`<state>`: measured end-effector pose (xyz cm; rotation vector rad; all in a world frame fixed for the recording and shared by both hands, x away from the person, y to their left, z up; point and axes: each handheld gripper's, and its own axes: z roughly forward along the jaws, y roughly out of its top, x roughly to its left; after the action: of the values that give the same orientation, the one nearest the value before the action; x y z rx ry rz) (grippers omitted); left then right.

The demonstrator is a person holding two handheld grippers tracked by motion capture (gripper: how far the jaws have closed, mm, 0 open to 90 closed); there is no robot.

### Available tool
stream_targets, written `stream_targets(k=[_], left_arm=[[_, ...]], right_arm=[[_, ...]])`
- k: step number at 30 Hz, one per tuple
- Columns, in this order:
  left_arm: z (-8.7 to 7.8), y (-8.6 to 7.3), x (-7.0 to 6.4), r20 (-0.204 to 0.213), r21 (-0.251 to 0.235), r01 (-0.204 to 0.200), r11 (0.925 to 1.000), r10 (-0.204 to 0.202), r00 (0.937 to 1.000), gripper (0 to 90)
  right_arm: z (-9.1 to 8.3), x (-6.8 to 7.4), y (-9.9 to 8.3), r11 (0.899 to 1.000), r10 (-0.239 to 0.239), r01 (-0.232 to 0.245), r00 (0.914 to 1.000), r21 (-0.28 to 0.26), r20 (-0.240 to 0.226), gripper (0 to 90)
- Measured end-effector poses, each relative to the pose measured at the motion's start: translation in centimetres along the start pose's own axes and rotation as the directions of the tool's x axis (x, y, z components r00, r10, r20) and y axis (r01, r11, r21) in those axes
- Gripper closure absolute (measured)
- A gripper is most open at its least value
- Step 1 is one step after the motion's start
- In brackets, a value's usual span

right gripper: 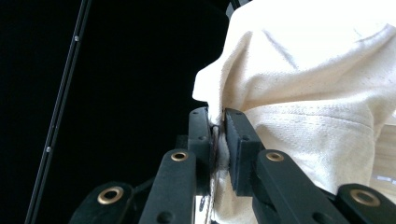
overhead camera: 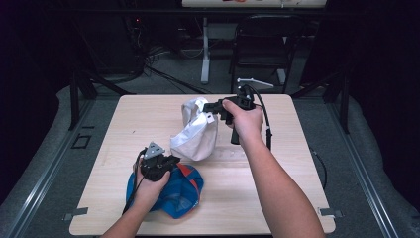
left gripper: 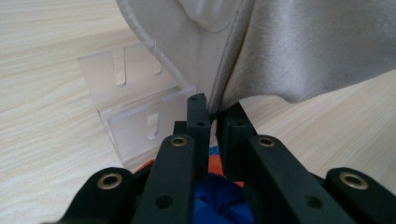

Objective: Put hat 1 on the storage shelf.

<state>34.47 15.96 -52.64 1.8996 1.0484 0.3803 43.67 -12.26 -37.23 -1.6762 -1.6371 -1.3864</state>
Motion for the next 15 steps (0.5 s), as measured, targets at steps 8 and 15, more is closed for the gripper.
stream_targets(k=[8,15], left_arm=[[0.9,-0.7,0.3,-0.001,0.051,0.028,0.9983,-0.028,0.9996,84.5],[0.4,-0.8,0.0,-0.008,0.037,-0.008,0.9993,0.008,0.9999,82.2]], right_arm=[[1.3,-1.6,-0.4,1.000,0.006,-0.006,0.9996,0.015,0.029,81.7],[0.9,-1.8,-0.3,1.000,-0.013,0.014,0.9990,-0.021,0.043,75.3]])
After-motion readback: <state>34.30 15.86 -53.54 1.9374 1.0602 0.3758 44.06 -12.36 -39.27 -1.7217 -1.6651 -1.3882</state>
